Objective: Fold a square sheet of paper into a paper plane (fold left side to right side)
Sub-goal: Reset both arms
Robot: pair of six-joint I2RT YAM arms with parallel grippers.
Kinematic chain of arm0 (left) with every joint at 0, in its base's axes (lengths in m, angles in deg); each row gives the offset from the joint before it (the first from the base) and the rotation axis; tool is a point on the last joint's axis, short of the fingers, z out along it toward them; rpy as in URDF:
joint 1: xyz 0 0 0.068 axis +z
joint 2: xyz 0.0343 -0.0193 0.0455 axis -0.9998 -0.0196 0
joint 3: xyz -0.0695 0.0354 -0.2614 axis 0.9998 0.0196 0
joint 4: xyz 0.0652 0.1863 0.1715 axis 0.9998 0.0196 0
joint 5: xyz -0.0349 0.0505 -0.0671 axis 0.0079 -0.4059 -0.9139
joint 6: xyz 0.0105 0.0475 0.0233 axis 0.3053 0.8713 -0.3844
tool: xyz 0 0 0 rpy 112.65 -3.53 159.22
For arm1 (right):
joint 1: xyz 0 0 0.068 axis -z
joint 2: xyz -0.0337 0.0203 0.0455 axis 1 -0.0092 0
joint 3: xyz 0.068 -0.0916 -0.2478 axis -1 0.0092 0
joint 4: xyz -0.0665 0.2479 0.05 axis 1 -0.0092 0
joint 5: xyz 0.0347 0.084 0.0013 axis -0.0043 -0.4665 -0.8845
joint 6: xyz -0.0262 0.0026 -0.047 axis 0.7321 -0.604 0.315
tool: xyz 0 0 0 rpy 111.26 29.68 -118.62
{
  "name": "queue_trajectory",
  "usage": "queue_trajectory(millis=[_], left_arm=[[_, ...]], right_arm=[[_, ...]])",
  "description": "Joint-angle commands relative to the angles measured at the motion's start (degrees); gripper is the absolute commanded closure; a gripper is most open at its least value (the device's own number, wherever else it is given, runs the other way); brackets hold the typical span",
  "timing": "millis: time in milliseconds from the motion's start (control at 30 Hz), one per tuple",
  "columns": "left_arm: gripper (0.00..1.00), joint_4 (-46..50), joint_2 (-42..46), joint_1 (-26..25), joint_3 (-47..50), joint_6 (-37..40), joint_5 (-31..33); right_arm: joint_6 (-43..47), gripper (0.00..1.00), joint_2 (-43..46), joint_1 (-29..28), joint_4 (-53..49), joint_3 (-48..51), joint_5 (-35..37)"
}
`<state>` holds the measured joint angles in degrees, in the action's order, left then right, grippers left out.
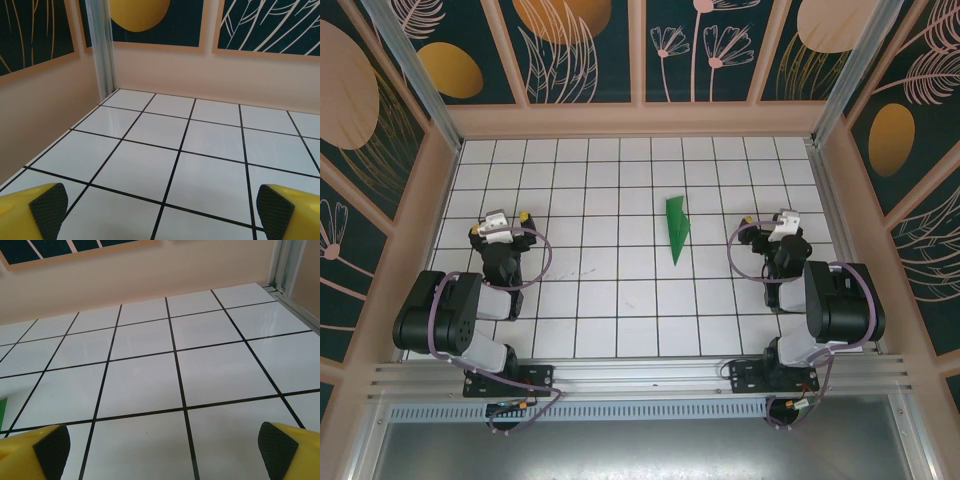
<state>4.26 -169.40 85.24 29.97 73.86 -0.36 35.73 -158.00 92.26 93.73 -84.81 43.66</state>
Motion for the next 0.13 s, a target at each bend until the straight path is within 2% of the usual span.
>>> queue_trajectory(millis=[0, 100], left_arm=[[0.01, -0.6, 0.01, 0.39, -0.44, -1.02, 0.45], [0.01, -0.53, 0.03, 0.4, -0.44, -0.99, 0.46]], right_arm=[[0.97, 0.01, -0.1, -0.42, 2.44, -0.98, 0.98], [1.0, 0.01, -0.1, -0.41, 2.42, -1.03, 0.88]])
